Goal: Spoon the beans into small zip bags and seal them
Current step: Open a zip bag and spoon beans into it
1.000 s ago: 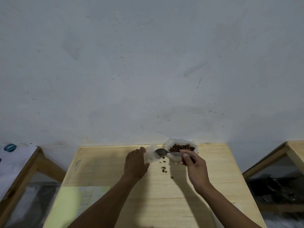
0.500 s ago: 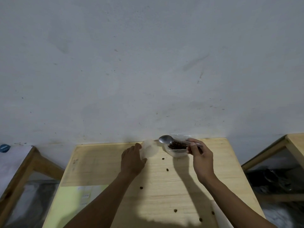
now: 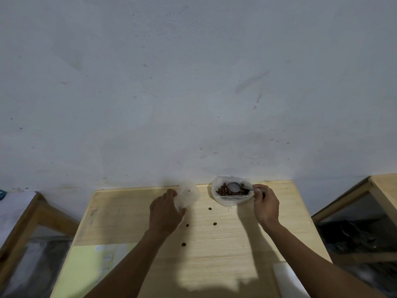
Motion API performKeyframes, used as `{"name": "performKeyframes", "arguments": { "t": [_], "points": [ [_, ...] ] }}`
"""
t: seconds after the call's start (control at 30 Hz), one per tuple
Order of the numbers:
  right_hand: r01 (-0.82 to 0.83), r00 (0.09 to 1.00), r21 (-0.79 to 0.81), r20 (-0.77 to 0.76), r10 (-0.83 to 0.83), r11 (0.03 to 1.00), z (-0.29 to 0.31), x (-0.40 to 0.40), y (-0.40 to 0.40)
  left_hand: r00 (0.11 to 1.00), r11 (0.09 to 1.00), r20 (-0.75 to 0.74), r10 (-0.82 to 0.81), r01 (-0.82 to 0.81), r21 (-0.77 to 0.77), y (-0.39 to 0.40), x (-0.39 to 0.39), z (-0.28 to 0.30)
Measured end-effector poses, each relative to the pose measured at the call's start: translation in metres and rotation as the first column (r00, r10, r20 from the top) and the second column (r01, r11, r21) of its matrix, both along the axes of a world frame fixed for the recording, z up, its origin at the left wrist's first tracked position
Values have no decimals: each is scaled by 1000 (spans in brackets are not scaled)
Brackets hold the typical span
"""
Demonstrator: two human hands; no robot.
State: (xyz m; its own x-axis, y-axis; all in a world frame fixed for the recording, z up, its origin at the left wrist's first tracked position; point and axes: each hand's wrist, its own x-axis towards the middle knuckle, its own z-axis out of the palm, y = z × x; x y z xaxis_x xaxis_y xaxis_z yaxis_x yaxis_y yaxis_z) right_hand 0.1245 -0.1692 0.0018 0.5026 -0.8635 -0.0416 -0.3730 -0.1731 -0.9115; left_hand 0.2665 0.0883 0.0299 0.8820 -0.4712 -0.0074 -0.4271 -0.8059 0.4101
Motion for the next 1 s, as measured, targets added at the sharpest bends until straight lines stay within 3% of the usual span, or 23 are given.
{"name": "performKeyframes", "arguments": {
  "t": [0.2,0.33,0.4,0.7,1.0],
  "points": [
    [22,993,282,-121,13,959,-8,11,-3,1000,1000,22,-1,1,-21,1,-1,2],
    [94,996,557,-56,-75,825,3,14,-8,1000,999,17,-13,13,-32,-2,-4,2],
    [117,992,621,-34,-122,775,8,13,-8,1000,999,7,-15,15,-41,-4,-6,3],
    [85,975,589,118,-190,803,42,1,-7,998,998,-6,-59,59,-16,-6,-14,-2],
    [-95,967,507,252,-42,856,80,-7,17,994,993,-18,-111,112,24,-22,-14,-5]
  ]
}}
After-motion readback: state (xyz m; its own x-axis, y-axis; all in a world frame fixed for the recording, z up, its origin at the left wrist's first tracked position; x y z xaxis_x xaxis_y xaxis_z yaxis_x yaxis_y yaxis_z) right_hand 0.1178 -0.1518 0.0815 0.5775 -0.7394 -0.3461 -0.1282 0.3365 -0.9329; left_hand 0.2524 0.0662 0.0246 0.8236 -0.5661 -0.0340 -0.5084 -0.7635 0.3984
